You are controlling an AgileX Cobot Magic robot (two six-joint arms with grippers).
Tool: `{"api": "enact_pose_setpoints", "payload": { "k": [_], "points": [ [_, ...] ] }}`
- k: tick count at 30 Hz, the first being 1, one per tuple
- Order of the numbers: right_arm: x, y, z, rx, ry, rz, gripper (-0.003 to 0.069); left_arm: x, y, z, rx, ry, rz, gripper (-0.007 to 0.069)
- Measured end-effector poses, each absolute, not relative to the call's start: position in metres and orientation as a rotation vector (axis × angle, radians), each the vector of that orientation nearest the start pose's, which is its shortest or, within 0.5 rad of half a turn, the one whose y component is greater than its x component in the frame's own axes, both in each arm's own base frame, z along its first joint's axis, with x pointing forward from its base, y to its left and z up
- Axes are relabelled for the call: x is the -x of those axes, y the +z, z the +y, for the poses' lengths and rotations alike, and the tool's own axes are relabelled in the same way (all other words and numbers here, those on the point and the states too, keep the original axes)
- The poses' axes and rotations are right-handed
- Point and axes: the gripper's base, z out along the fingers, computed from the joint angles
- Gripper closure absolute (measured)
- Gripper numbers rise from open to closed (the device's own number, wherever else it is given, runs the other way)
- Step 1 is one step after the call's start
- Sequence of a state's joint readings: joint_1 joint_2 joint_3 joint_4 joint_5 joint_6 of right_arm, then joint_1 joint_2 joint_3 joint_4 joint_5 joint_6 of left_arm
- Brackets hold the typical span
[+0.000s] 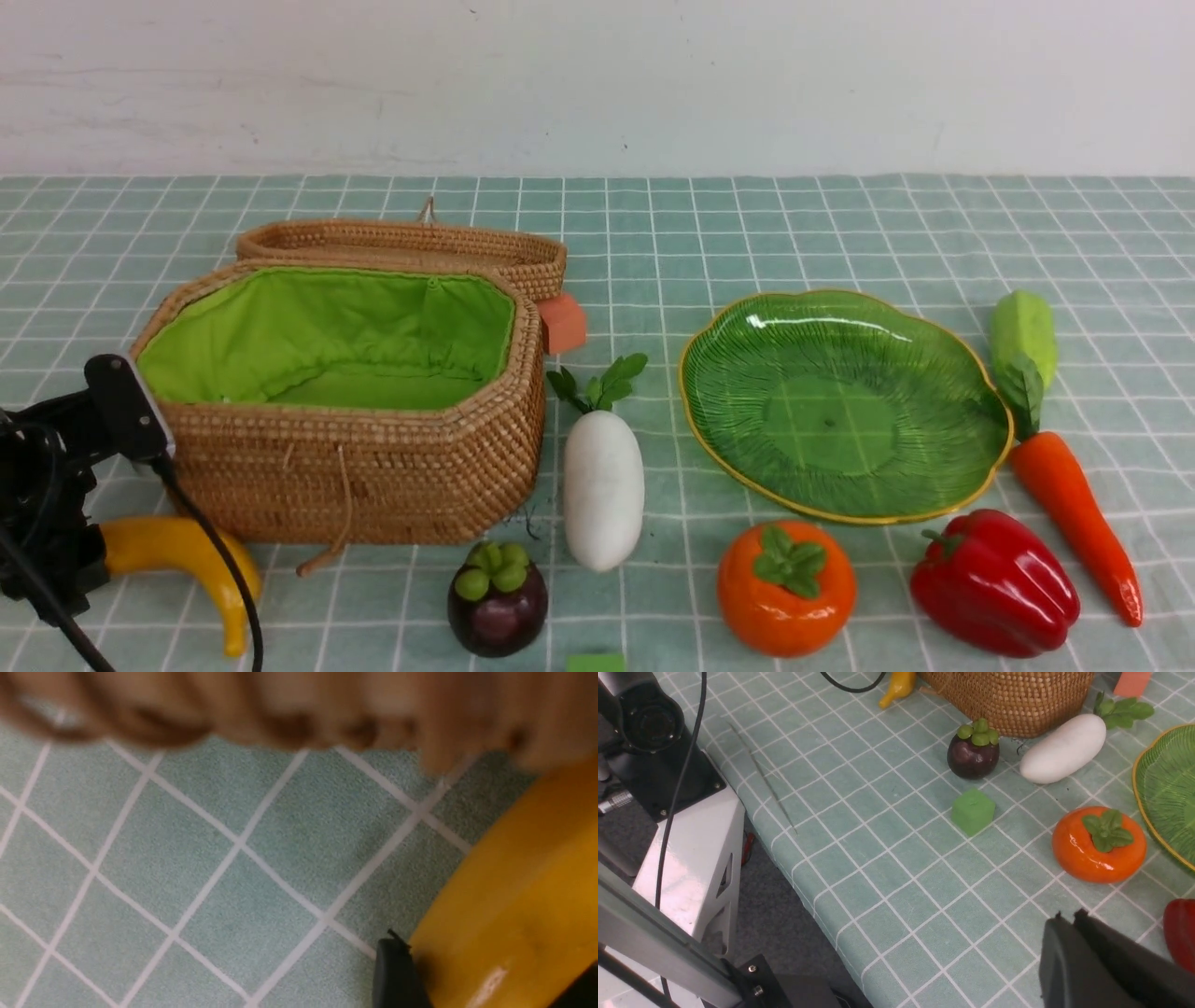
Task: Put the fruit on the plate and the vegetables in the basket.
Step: Use the left arm to grab a banana and put it into the right plate
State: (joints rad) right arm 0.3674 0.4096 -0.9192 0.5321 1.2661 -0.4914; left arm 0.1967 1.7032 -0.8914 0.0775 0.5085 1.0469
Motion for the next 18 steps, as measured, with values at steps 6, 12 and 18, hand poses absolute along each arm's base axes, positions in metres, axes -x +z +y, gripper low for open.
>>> {"api": "enact_pose_setpoints", "payload": {
  "k": [6,12,18],
  "points": [
    [0.001,0.384,0.047,0.987,0.588,1.924,0.0634,-0.295,0.171,0.066,-1.330,0.377,2.593,0.0316],
    [0.001,0.384,0.047,0.987,0.588,1.924,0.0627,-0.280,0.178,0.066,-1.479,0.391,2.595,0.0316],
    [0.001,0.384,0.047,0.988,0.587,1.923,0.0624,-0.278,0.188,0.064,-1.454,0.389,2.570,0.0316]
  ]
}}
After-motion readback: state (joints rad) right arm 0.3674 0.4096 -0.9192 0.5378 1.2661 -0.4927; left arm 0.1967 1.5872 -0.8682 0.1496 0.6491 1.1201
